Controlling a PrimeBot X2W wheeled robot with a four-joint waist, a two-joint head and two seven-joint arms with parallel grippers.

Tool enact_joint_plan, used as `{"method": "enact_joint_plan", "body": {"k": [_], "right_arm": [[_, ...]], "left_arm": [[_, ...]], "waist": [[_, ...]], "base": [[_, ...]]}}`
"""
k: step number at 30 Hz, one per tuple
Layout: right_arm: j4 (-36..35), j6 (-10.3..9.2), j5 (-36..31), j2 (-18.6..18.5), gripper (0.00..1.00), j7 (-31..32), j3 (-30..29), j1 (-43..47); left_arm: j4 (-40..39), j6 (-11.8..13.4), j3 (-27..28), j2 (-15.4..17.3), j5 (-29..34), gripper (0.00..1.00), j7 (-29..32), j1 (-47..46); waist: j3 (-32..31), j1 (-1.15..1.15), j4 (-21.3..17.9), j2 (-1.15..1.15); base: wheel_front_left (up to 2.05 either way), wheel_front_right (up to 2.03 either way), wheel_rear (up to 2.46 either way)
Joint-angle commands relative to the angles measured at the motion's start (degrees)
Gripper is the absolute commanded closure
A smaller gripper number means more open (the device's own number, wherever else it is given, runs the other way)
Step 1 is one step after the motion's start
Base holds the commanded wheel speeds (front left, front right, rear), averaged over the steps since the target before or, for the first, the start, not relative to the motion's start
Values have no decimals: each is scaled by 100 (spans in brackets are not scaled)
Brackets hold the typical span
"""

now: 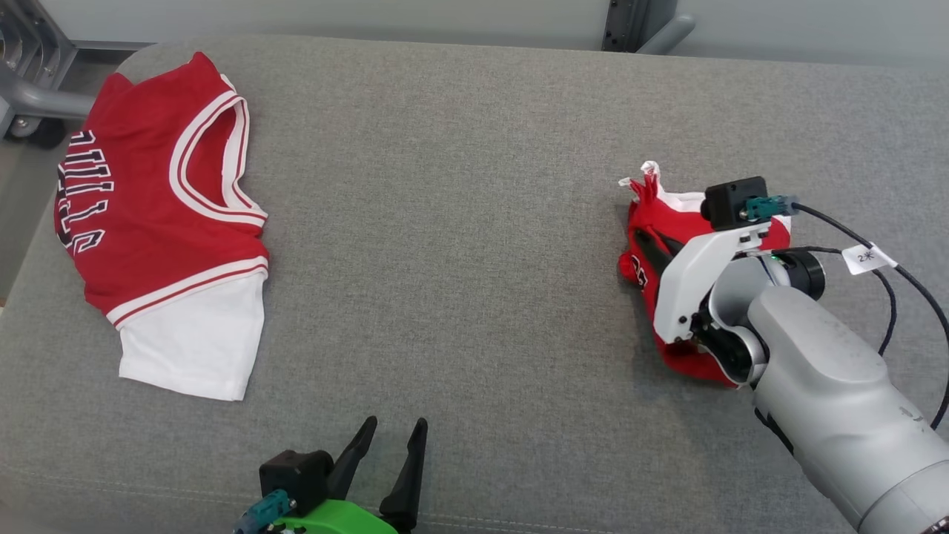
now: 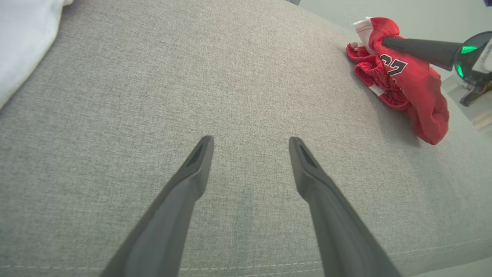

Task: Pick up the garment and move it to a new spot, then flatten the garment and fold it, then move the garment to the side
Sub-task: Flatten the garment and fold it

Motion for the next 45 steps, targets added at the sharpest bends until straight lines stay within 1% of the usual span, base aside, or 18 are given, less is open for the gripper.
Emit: {"method": "enact_joint_plan", "body": {"k": [1, 2, 3, 4, 5, 6, 11, 13, 18, 21, 23, 27, 31, 35, 40, 41, 42, 45], "right_arm": [[-37, 0, -43, 21, 100, -18, 64, -21], [-58, 0, -37, 14, 99, -26, 102, -7], [-72, -1, -35, 0, 93, -50, 131, 1], [-107, -1, -85, -26, 67, -99, 178, -9], [-144, -1, -138, -64, 31, -159, 225, -17], [-168, -1, -164, -97, 0, -222, 244, -12], [-511, -1, -534, -432, 0, -628, 424, 111], [-704, -1, -672, -573, 0, -865, 363, 233], [-1133, -1, -1260, -839, 0, -1509, -127, 696], [-1412, -1, -1614, -833, 0, -1732, -532, 1118], [-1624, -1, -1795, -786, 0, -1832, -841, 1456], [-2017, -1, -2135, -662, 0, -1962, -1504, 2282], [-2334, -1, -2572, -425, 0, -2015, -2284, 3073], [-2765, -1, -3092, -74, 0, -2013, -2958, 3752], [-3171, -1, -3586, 335, 0, -2016, -3486, 4333], [-3224, -1, -3649, 414, 0, -2016, -3559, 4408], [-3224, -1, -3649, 414, 0, -2016, -3559, 4408], [-3352, -2, -3751, 570, 0, -2016, -3683, 4507]], "left_arm": [[26, -30, 11, -5, 40, 0, -39, -77], [35, -37, 19, -6, 42, 0, -40, -76], [42, -39, 28, -9, 41, 0, -41, -69], [46, -38, 35, -11, 41, 0, -41, -61], [51, -38, 41, -14, 44, 0, -42, -53], [54, -41, 50, -19, 45, 0, -43, -42], [58, -19, 143, -31, 39, 0, -38, 71], [28, 20, 233, -21, 58, 0, -41, 139], [-127, 87, 625, -1, 324, 0, -41, 381], [-263, 125, 982, -53, 593, 0, -41, 573], [-343, 151, 1209, -92, 753, 0, -41, 716], [-469, 114, 1635, -233, 1141, 0, -41, 1000], [-517, -17, 1951, -407, 1506, 0, -41, 1239], [-458, -181, 2215, -566, 1819, 0, -42, 1389], [-331, -406, 2541, -750, 2143, 0, -43, 1537], [-301, -439, 2598, -769, 2218, 0, -42, 1565], [-301, -439, 2598, -769, 2218, 0, -42, 1565], [-228, -565, 2754, -857, 2386, 0, -42, 1636]], "waist": [[-1, 0, -3, 0], [-4, 0, -5, 0], [-4, 0, -8, 0], [-3, 0, -10, 0], [-4, 0, -11, 0], [-8, 0, -13, 0], [-90, 0, -37, 0], [-149, 0, -83, 0], [-376, 0, -274, 0], [-558, 0, -417, 0], [-681, 0, -493, 0], [-935, 0, -557, 0], [-1086, 0, -514, 0], [-1146, 0, -430, 0], [-1211, 0, -330, 0], [-1219, 0, -318, 0], [-1219, 0, -318, 0], [-1233, 0, -292, 0]], "base": [[0, 0, 0], [0, 0, 0], [0, 0, 0], [0, 0, 0], [0, 0, 0], [0, 0, 0], [0, 0, 0], [0, 0, 0], [0, 0, 0], [0, 0, 0], [0, 0, 0], [0, 0, 0], [0, 0, 0], [0, 0, 0], [0, 0, 0], [0, 0, 0], [0, 0, 0], [0, 0, 0]]}}
